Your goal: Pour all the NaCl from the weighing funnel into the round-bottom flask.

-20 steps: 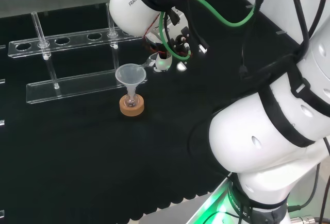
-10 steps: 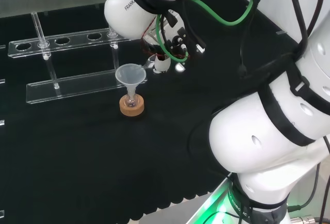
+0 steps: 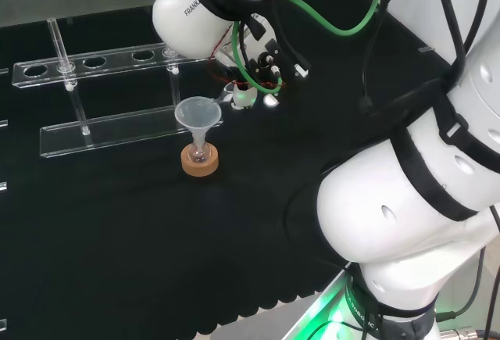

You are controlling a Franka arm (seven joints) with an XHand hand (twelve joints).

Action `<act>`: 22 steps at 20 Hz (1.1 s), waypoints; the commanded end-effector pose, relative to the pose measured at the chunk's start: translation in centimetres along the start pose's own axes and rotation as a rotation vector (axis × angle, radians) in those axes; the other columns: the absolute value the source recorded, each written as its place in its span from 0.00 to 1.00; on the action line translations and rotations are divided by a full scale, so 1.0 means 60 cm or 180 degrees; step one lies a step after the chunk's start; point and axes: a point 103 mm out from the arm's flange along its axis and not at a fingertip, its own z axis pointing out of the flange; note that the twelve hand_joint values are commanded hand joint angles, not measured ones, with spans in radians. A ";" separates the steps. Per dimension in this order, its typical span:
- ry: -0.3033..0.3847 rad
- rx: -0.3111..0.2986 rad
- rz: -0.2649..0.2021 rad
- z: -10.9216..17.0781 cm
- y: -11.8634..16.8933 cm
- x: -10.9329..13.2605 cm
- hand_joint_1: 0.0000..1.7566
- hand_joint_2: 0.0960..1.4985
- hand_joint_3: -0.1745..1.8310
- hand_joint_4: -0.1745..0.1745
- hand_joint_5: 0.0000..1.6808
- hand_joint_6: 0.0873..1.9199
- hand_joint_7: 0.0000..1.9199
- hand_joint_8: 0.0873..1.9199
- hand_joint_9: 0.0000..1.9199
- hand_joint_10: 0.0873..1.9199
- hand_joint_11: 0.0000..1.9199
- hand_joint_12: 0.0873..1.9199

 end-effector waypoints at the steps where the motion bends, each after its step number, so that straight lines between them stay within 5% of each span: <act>1: -0.0055 0.0010 0.0003 -0.003 0.001 0.000 0.64 0.39 0.43 1.00 0.76 0.33 0.30 0.30 0.51 0.12 0.42 0.52; 22: -0.0269 0.0130 0.0007 -0.015 0.009 0.009 0.64 0.39 0.43 1.00 0.76 0.33 0.30 0.30 0.51 0.12 0.42 0.52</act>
